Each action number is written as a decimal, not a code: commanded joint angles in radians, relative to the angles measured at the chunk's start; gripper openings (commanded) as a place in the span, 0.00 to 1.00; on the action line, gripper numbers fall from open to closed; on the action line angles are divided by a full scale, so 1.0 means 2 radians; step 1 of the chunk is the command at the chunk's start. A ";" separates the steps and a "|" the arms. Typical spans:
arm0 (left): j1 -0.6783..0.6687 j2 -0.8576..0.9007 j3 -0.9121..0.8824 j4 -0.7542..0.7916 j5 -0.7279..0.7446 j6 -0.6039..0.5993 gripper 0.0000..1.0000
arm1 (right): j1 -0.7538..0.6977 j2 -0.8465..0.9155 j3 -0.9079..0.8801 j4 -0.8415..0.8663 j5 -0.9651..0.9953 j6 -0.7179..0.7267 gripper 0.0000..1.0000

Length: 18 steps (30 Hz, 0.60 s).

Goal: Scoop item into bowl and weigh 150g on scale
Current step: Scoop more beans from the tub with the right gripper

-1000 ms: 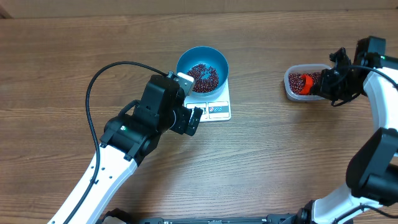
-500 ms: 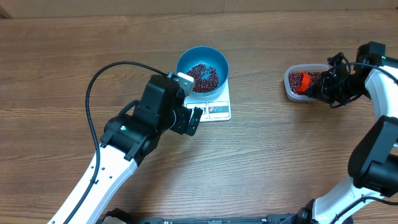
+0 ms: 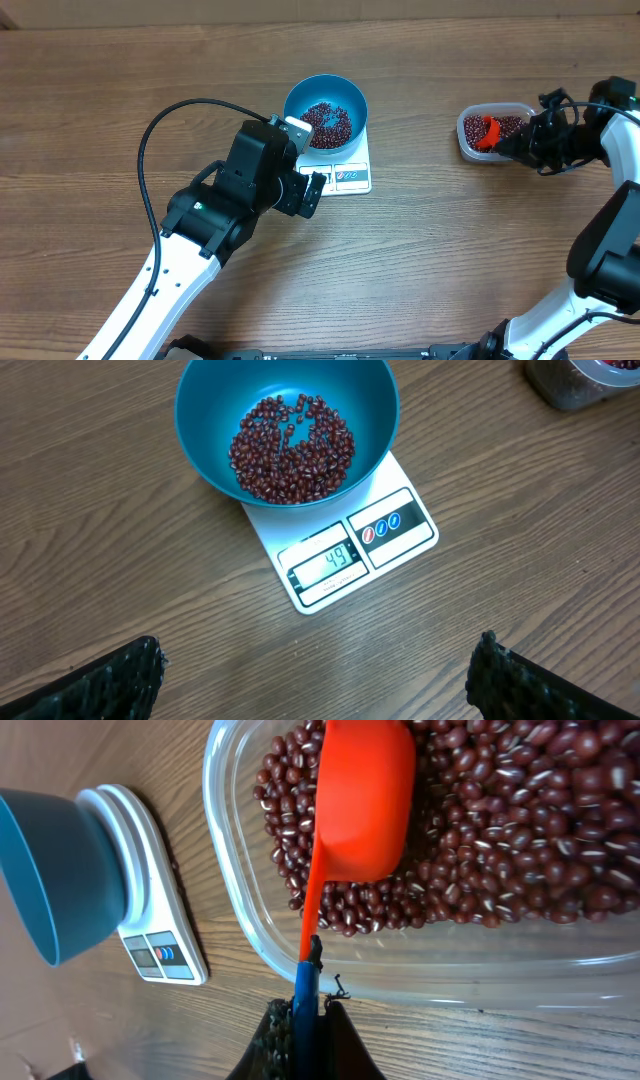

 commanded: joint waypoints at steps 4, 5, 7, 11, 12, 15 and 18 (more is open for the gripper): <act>0.002 0.002 -0.004 0.000 0.007 0.002 1.00 | -0.023 0.004 -0.003 -0.006 -0.071 -0.029 0.04; 0.002 0.002 -0.004 0.000 0.007 0.002 1.00 | -0.027 0.004 -0.003 -0.009 -0.080 -0.032 0.04; 0.002 0.002 -0.004 0.000 0.007 0.002 1.00 | -0.035 0.004 -0.003 -0.012 -0.088 -0.033 0.04; 0.002 0.002 -0.004 0.000 0.007 0.002 1.00 | -0.051 0.004 -0.003 -0.016 -0.103 -0.033 0.04; 0.002 0.002 -0.004 0.000 0.007 0.002 1.00 | -0.054 0.004 -0.003 -0.016 -0.107 -0.033 0.04; 0.002 0.002 -0.004 0.000 0.007 0.002 1.00 | -0.063 0.004 -0.003 -0.018 -0.112 -0.033 0.04; 0.002 0.002 -0.004 0.000 0.007 0.002 1.00 | -0.068 0.004 -0.003 -0.023 -0.116 -0.036 0.04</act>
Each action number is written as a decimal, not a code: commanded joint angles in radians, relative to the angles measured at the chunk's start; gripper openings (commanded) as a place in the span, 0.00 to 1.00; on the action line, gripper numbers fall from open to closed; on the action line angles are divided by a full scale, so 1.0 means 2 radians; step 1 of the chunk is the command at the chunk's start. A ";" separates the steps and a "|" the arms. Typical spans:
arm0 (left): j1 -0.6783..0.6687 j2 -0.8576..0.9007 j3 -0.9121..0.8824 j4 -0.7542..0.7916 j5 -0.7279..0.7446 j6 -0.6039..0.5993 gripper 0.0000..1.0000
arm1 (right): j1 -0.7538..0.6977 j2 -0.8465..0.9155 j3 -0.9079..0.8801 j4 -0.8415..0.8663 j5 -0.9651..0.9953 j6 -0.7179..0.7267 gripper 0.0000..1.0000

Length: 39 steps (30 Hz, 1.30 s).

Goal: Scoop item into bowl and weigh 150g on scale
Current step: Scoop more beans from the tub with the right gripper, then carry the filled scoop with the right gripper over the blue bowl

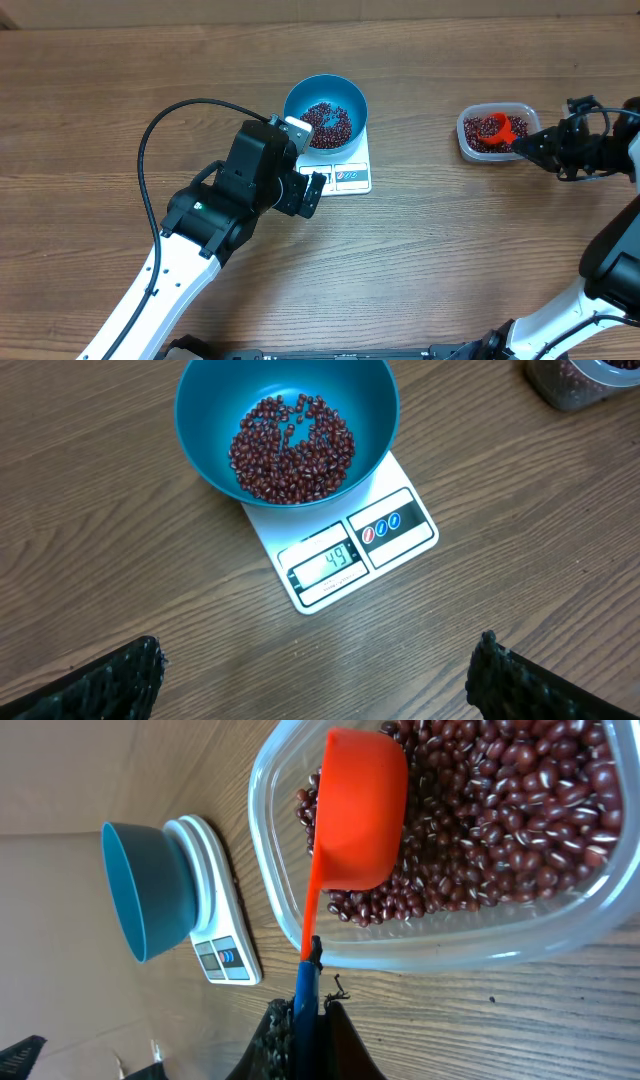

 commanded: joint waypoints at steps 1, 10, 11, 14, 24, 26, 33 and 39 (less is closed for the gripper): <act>0.002 0.002 -0.004 0.000 0.007 0.002 1.00 | -0.006 0.002 -0.001 -0.006 -0.032 -0.017 0.04; 0.002 0.002 -0.004 0.000 0.007 0.002 1.00 | -0.019 0.002 -0.001 -0.038 -0.065 -0.048 0.04; 0.002 0.002 -0.004 0.000 0.007 0.002 1.00 | -0.020 0.002 -0.001 -0.041 -0.071 -0.050 0.04; 0.002 0.002 -0.004 0.000 0.007 0.002 1.00 | -0.024 0.002 -0.001 -0.048 -0.087 -0.059 0.04; 0.002 0.002 -0.004 0.000 0.007 0.002 1.00 | -0.020 0.002 -0.001 -0.092 -0.152 -0.123 0.04; 0.002 0.002 -0.004 0.000 0.007 0.002 1.00 | -0.016 0.002 0.001 -0.102 -0.152 -0.123 0.04; 0.002 0.002 -0.004 0.000 0.007 0.002 1.00 | 0.021 0.000 0.024 -0.125 -0.152 -0.125 0.04; 0.002 0.002 -0.004 0.000 0.007 0.002 1.00 | 0.080 -0.002 0.063 -0.127 -0.154 -0.118 0.04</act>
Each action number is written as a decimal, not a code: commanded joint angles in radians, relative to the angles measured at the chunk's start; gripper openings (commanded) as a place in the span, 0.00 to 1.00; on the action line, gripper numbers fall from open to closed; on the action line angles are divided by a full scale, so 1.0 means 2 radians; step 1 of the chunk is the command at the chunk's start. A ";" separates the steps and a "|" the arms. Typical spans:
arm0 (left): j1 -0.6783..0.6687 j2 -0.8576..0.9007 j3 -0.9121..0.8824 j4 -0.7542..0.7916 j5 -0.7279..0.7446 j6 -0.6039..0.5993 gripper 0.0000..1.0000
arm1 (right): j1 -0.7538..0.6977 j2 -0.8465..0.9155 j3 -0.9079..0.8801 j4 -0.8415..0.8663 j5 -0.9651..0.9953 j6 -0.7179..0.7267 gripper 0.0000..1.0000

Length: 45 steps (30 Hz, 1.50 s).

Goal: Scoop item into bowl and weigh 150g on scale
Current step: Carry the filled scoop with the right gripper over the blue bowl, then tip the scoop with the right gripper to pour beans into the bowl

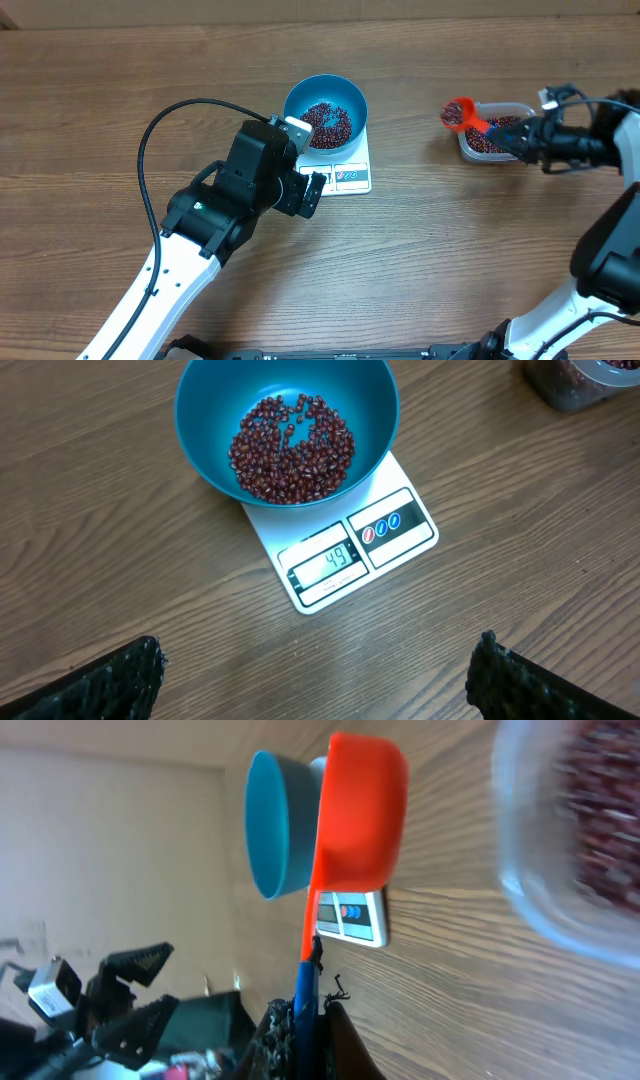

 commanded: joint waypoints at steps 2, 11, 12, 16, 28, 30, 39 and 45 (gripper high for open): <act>0.002 0.002 -0.004 0.000 0.007 0.002 1.00 | 0.044 -0.002 0.040 0.002 -0.019 -0.004 0.04; 0.002 0.002 -0.004 0.000 0.007 0.002 1.00 | 0.128 -0.002 0.047 0.067 -0.023 0.027 0.04; 0.002 0.002 -0.004 0.000 0.007 0.002 1.00 | 0.136 -0.002 0.047 0.080 -0.023 0.041 0.04; 0.002 0.002 -0.004 0.000 0.007 0.002 1.00 | 0.163 -0.002 0.047 0.139 -0.023 0.097 0.04; 0.002 0.002 -0.004 0.000 0.007 0.002 1.00 | 0.229 -0.002 0.047 0.230 0.027 0.126 0.04; 0.002 0.002 -0.004 0.000 0.007 0.002 1.00 | 0.240 -0.002 0.047 0.238 0.060 0.126 0.04; 0.002 0.002 -0.004 0.000 0.007 0.002 1.00 | 0.291 -0.005 0.048 0.266 0.154 0.079 0.03; 0.002 0.002 -0.004 0.000 0.007 0.002 1.00 | 0.320 -0.020 0.048 0.274 0.229 0.042 0.04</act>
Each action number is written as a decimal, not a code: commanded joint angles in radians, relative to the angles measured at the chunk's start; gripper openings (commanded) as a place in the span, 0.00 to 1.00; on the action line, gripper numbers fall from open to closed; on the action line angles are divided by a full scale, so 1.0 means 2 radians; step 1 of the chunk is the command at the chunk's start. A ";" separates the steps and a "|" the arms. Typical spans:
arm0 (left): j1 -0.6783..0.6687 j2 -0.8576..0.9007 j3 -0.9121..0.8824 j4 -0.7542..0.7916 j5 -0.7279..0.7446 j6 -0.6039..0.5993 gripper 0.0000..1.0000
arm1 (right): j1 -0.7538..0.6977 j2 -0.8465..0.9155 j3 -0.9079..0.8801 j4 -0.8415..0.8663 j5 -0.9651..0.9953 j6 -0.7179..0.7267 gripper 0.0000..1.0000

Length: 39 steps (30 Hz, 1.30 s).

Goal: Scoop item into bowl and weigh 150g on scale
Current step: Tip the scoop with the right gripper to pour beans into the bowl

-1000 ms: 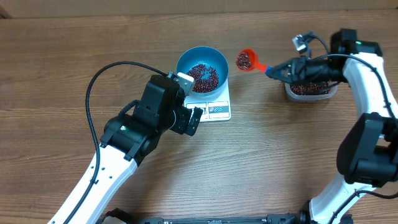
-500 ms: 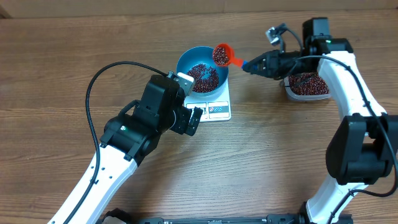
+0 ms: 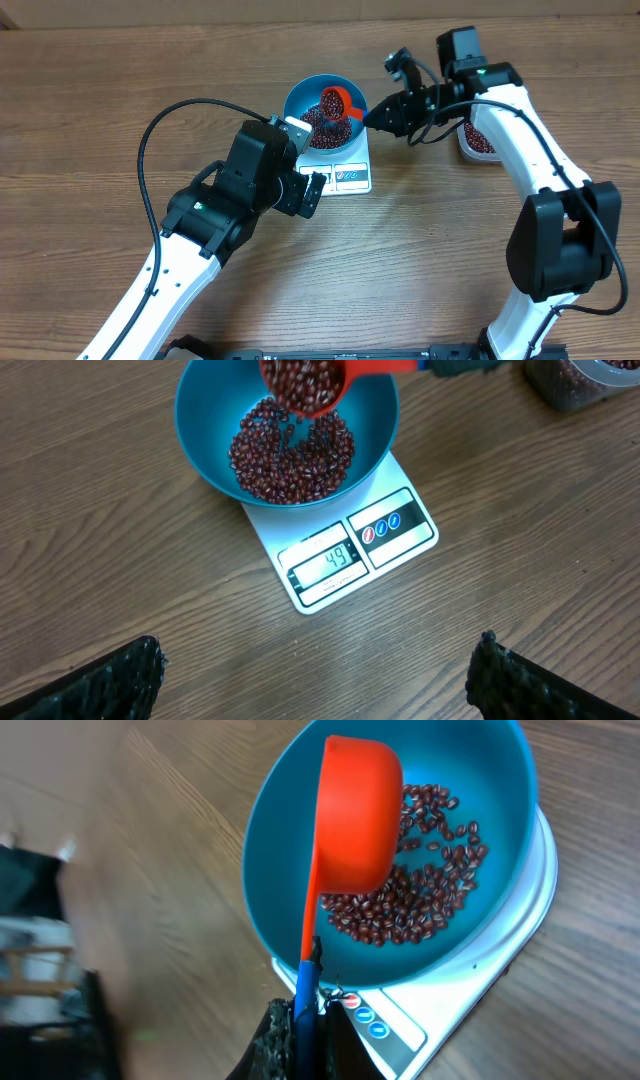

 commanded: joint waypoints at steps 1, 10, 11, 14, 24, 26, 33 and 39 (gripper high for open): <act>0.002 0.002 -0.004 0.000 0.007 0.002 1.00 | 0.014 -0.024 0.014 0.004 0.073 -0.038 0.04; 0.002 0.002 -0.004 0.000 0.007 0.002 1.00 | 0.055 -0.056 0.014 0.019 0.201 -0.105 0.04; 0.002 0.002 -0.004 0.000 0.007 0.002 0.99 | 0.060 -0.058 0.014 0.022 0.210 -0.113 0.04; 0.002 0.002 -0.004 0.000 0.007 0.002 1.00 | 0.069 -0.064 0.014 0.025 0.211 -0.152 0.04; 0.002 0.002 -0.004 0.000 0.007 0.002 1.00 | 0.085 -0.072 0.014 0.031 0.270 -0.180 0.04; 0.002 0.002 -0.004 0.000 0.007 0.002 1.00 | 0.085 -0.074 0.014 0.030 0.270 -0.180 0.04; 0.002 0.002 -0.004 0.000 0.007 0.002 1.00 | 0.085 -0.105 0.014 0.031 0.242 -0.178 0.04; 0.002 0.002 -0.004 0.000 0.007 0.002 1.00 | 0.085 -0.154 0.014 0.012 0.242 -0.177 0.04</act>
